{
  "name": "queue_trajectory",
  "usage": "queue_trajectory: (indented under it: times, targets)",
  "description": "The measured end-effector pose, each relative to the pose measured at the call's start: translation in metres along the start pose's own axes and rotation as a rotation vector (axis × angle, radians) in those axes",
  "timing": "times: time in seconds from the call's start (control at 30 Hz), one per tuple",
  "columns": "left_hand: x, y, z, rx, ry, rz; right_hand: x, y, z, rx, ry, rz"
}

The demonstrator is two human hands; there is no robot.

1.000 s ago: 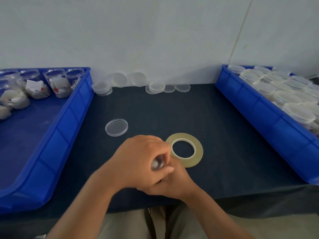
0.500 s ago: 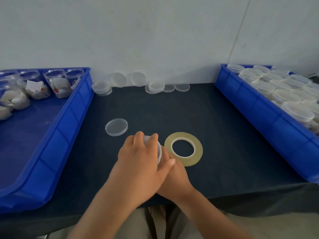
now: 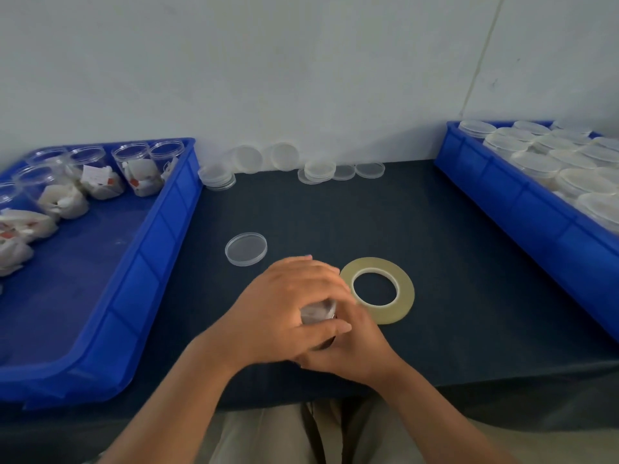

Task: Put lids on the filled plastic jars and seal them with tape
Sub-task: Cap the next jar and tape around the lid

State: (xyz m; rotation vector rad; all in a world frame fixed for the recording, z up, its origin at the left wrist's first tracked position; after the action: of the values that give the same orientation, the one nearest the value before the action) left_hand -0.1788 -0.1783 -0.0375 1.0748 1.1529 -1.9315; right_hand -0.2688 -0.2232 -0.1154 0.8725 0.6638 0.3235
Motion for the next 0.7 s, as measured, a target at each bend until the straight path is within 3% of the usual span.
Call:
queue_trajectory:
  times: [0.2, 0.37, 0.5, 0.6, 0.7]
  targets:
    - [0.02, 0.004, -0.023, -0.479, 0.059, 0.172, 0.001, -0.004, -0.009, 0.061, -0.063, -0.33]
    - [0.014, -0.014, -0.007, -0.579, -0.215, 0.364, 0.004, 0.001, -0.007, 0.114, 0.014, -0.322]
    - [0.008, -0.017, -0.006, -0.36, -0.347, 0.225, -0.002, -0.006, -0.006, 0.129, 0.033, -0.149]
    - [0.004, -0.01, -0.011, -0.11, -0.251, 0.047, -0.001, -0.009, -0.006, 0.099, 0.05, 0.021]
    - [-0.002, -0.003, -0.011, -0.001, -0.086, -0.073, 0.003, -0.011, -0.005, 0.072, 0.058, 0.035]
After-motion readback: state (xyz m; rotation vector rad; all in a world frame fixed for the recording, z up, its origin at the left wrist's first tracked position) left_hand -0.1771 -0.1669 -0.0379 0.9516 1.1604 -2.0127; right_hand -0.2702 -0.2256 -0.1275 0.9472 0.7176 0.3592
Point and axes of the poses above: each hand's wrist, its own z-axis towards the middle knuckle, its own x-axis out of the palm, y = z × x, the point moved 7 cm from there along z, towards the middle knuckle
